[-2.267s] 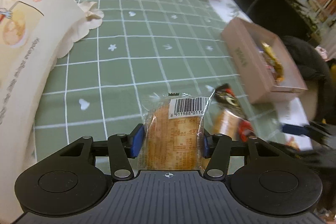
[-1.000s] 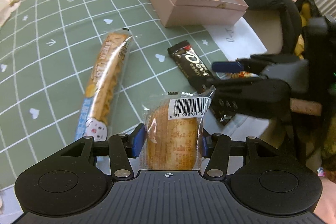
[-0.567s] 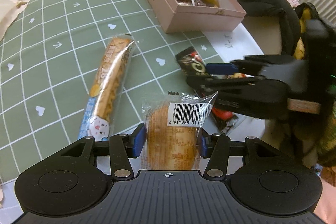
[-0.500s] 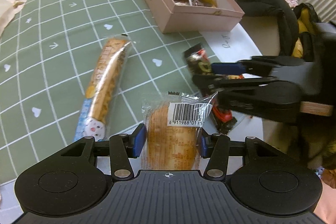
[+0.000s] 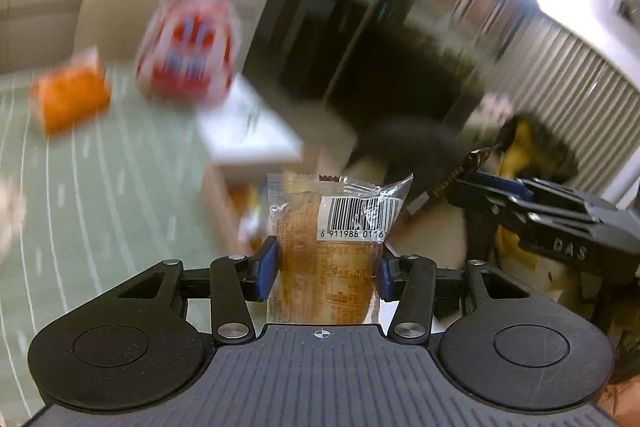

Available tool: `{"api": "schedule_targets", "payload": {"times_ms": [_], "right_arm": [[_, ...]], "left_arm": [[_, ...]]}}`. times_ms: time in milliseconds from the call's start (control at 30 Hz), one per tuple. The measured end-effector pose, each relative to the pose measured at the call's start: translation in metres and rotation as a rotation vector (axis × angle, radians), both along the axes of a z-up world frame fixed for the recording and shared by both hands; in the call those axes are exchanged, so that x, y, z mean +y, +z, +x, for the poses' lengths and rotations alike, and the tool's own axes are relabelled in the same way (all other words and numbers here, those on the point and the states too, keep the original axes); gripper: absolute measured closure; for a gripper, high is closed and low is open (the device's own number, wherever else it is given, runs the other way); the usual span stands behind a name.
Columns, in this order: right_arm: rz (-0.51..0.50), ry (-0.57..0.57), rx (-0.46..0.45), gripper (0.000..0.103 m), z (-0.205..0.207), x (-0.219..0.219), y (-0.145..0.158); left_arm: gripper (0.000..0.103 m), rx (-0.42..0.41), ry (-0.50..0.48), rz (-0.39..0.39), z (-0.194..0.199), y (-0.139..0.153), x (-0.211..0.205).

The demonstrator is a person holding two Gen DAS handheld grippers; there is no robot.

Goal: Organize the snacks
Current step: 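Carry both snacks over the pink box and open both tools to release them, then move the left tool to the long biscuit stick while the right tool approaches the yellow rice cracker packet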

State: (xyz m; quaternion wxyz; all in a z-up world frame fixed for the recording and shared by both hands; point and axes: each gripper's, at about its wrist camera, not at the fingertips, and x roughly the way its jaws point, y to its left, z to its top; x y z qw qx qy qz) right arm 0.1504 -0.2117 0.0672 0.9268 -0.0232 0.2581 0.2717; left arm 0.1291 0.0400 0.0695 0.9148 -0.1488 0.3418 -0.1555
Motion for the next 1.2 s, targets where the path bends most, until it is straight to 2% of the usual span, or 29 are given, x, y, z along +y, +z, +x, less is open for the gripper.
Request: {"api": "schedule_targets", "payload": {"times_ms": [100,133,167,200,267,367,533,600,633,700,733,800,867,933,1000,1067,1200], "right_arm": [[-0.017,-0.001,-0.133,0.067,0.014,-0.003,0.039],[-0.026,-0.006,-0.163,0.071,0.02,-0.004,0.048],[-0.032,-0.012,-0.186,0.086,0.024,-0.006,0.055],[-0.04,-0.019,-0.21,0.089,0.029,-0.007,0.062],[-0.037,-0.028,-0.235,0.089,0.036,-0.012,0.071],[-0.033,-0.026,-0.238,0.089,0.051,-0.016,0.07],[-0.045,-0.041,-0.085,0.089,0.083,-0.027,0.036],[-0.064,-0.044,-0.045,0.089,0.082,-0.037,0.02],[-0.075,-0.05,-0.026,0.089,0.081,-0.043,0.012],[-0.105,-0.069,0.024,0.089,0.079,-0.05,-0.007],[-0.119,-0.075,0.051,0.088,0.079,-0.053,-0.017],[-0.148,-0.074,0.127,0.074,0.076,-0.057,-0.041],[-0.174,-0.06,0.187,0.053,0.07,-0.058,-0.062],[-0.214,-0.037,0.231,0.049,0.057,-0.055,-0.082],[-0.258,-0.007,0.266,0.048,0.046,-0.05,-0.098],[-0.283,0.018,0.305,0.046,0.037,-0.045,-0.113],[-0.313,0.137,0.435,0.044,0.014,-0.033,-0.147]], "left_arm": [[0.05,-0.075,0.018,0.003,0.03,0.029,-0.004],[0.05,-0.083,0.019,0.006,0.04,0.032,-0.007],[0.05,-0.087,0.022,0.008,0.05,0.032,-0.01],[0.05,-0.078,0.025,0.006,0.061,0.03,-0.015],[0.05,-0.036,0.026,-0.011,0.084,0.018,-0.022],[0.05,0.032,0.036,-0.006,0.12,-0.017,-0.032],[0.051,0.242,0.085,-0.003,0.175,-0.1,-0.035],[0.051,0.305,0.087,0.059,0.189,-0.12,-0.041],[0.05,0.308,0.089,0.088,0.191,-0.123,-0.043],[0.05,0.28,0.083,0.124,0.196,-0.122,-0.049],[0.051,0.257,0.084,0.171,0.198,-0.118,-0.053],[0.049,0.259,0.066,0.183,0.201,-0.117,-0.054],[0.051,0.302,0.082,0.196,0.202,-0.12,-0.052],[0.051,0.307,0.07,0.19,0.194,-0.122,-0.047],[0.051,0.313,0.06,0.124,0.182,-0.12,-0.035],[0.051,0.289,0.041,0.096,0.163,-0.115,-0.023],[0.051,0.257,-0.009,0.16,0.114,-0.108,0.001]]}}
